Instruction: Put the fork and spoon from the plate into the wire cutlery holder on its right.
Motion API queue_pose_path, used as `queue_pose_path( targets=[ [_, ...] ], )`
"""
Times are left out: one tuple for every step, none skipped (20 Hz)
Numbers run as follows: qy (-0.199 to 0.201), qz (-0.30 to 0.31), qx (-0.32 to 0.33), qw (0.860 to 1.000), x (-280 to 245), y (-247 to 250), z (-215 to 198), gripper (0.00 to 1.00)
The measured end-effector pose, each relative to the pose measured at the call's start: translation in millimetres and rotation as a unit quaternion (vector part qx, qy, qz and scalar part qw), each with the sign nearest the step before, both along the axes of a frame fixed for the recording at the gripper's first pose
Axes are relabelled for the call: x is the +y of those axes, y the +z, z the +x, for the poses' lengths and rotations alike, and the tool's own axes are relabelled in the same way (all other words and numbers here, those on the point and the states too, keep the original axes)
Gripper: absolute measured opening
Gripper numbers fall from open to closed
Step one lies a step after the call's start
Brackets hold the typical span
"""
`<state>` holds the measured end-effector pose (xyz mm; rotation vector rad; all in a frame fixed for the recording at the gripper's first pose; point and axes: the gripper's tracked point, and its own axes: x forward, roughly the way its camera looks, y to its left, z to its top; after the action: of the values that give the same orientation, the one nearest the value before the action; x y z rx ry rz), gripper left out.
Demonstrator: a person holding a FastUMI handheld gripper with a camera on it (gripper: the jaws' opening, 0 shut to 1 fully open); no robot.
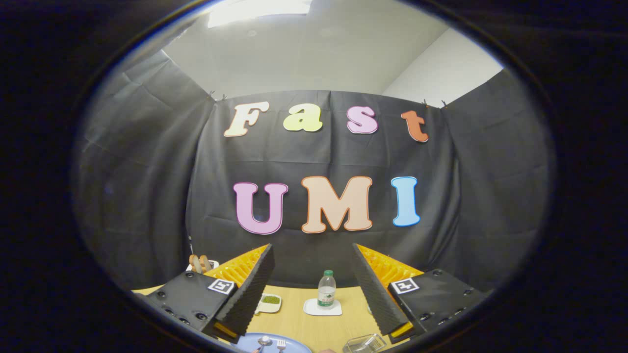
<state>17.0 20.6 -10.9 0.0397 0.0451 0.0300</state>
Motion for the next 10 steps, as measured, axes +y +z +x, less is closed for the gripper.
queue_pose_path(
  targets=[
    [-0.003,-0.002,-0.001,1.0,-2.1,-0.8,0.1,0.98],
    [-0.004,-0.003,0.0,1.0,-2.4,-2.0,0.2,0.98],
    [-0.003,-0.004,0.001,1.0,-1.9,-3.8,0.6,0.98],
    [-0.002,-0.005,0.001,1.0,-1.4,-3.2,0.5,0.98],
    [-0.001,-0.007,0.002,1.0,-1.6,-4.5,1.4,0.98],
    [0.0,-0.007,0.004,1.0,-1.3,-5.0,1.8,0.98],
    [0.002,-0.007,0.005,1.0,0.1,-6.0,1.6,0.98],
    [0.004,-0.007,0.005,1.0,1.0,-5.2,2.0,0.98],
    [0.006,-0.008,0.005,1.0,1.5,-5.2,1.2,0.98],
    [0.006,-0.009,0.004,1.0,1.5,-4.9,0.6,0.98]
  ],
)
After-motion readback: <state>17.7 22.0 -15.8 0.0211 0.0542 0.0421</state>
